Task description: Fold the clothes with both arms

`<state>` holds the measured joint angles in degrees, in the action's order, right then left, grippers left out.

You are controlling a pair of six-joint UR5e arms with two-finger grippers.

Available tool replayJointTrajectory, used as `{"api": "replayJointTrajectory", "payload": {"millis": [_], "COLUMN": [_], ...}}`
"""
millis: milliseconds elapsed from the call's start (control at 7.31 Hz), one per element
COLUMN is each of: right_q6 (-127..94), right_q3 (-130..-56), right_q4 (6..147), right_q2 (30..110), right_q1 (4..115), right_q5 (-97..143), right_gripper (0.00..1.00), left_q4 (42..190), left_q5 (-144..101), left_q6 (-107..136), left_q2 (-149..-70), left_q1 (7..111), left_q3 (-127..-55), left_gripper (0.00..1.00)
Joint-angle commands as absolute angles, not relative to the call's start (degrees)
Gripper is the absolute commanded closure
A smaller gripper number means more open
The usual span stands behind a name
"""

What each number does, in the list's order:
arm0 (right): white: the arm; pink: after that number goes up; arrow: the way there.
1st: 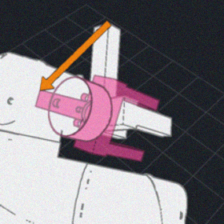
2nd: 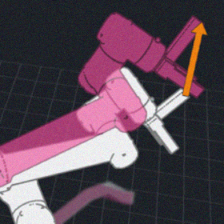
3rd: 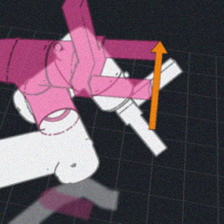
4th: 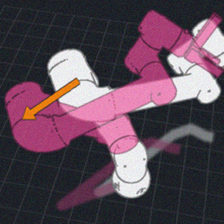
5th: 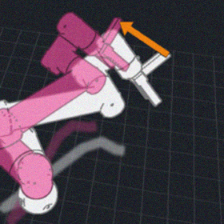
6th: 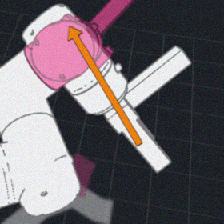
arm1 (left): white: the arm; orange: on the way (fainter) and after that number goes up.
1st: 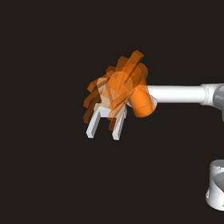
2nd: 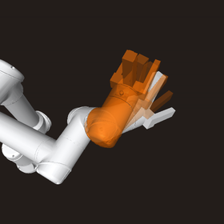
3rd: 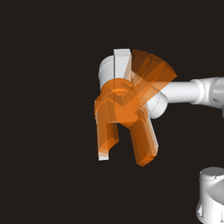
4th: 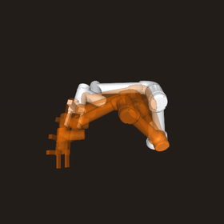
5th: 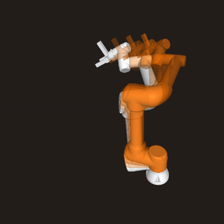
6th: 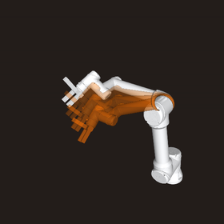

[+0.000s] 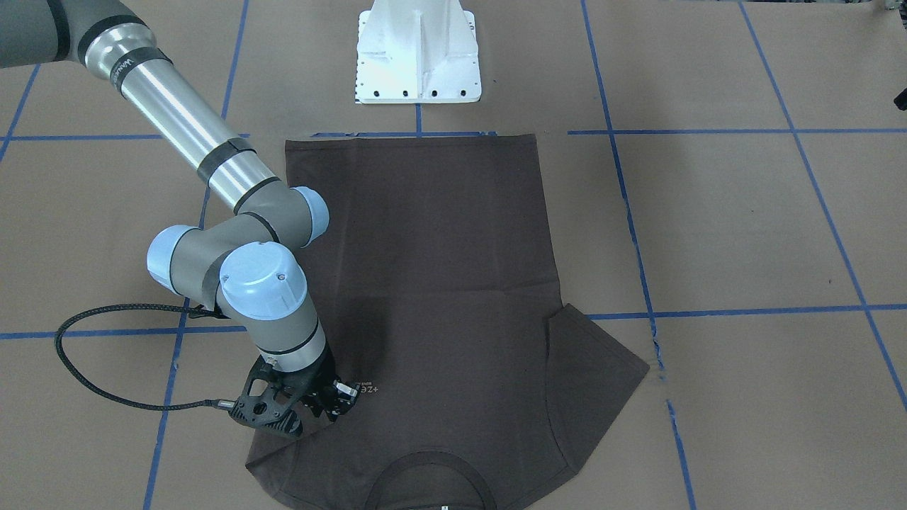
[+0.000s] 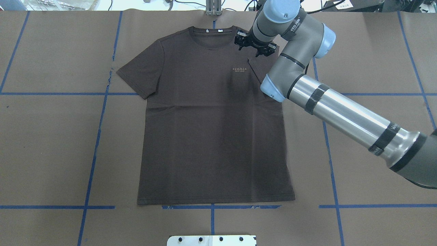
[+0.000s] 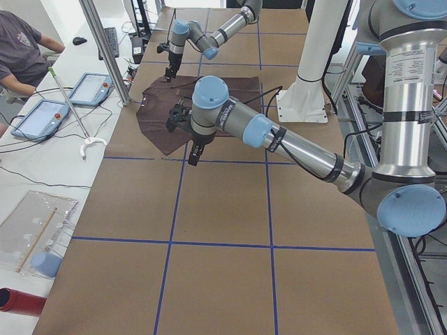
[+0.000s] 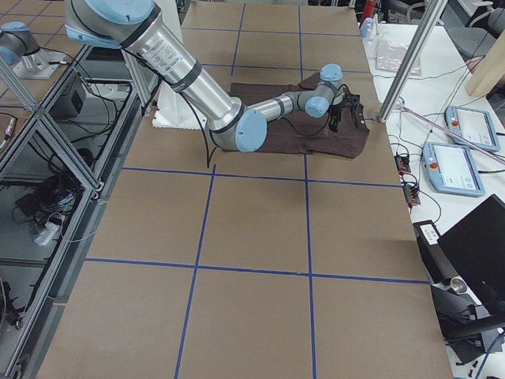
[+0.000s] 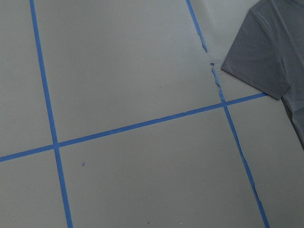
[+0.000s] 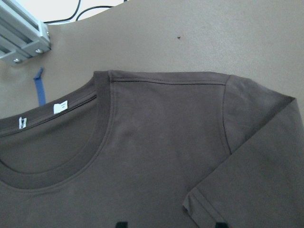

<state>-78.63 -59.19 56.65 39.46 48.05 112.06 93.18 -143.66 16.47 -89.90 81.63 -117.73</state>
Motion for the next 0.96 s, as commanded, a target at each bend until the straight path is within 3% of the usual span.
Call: {"api": "replayJointTrajectory", "payload": {"millis": [0, 274, 547, 684, 821], "right_q6": [-78.75, -78.58, -77.79, -77.78, -77.78], "right_q3": [-79.80, -86.90, -93.47, -97.43, -99.56], "right_q4": [57.04, 56.52, 56.43, 56.34, 56.34], "right_q2": [54.16, 61.75, 70.26, 74.05, 75.92], "right_q1": [51.48, 54.49, 55.98, 57.47, 57.39], "right_q5": [123.43, 132.25, 134.02, 135.77, 135.53], "right_gripper": [0.00, 0.00, 0.00, 0.00, 0.00], "left_q4": [96.47, 101.93, 112.53, 118.16, 118.73], "left_q5": [-143.70, -135.16, -129.32, -127.46, -125.96], "left_q6": [36.29, 51.16, 56.15, 56.68, 57.56], "left_q2": [-99.63, -108.15, -115.28, -117.66, -119.86], "left_q1": [71.05, 60.53, 55.47, 55.29, 55.02], "left_q3": [-112.87, -106.99, -92.80, -85.07, -80.03], "left_gripper": [0.00, 0.00, 0.03, 0.09, 0.24]}}
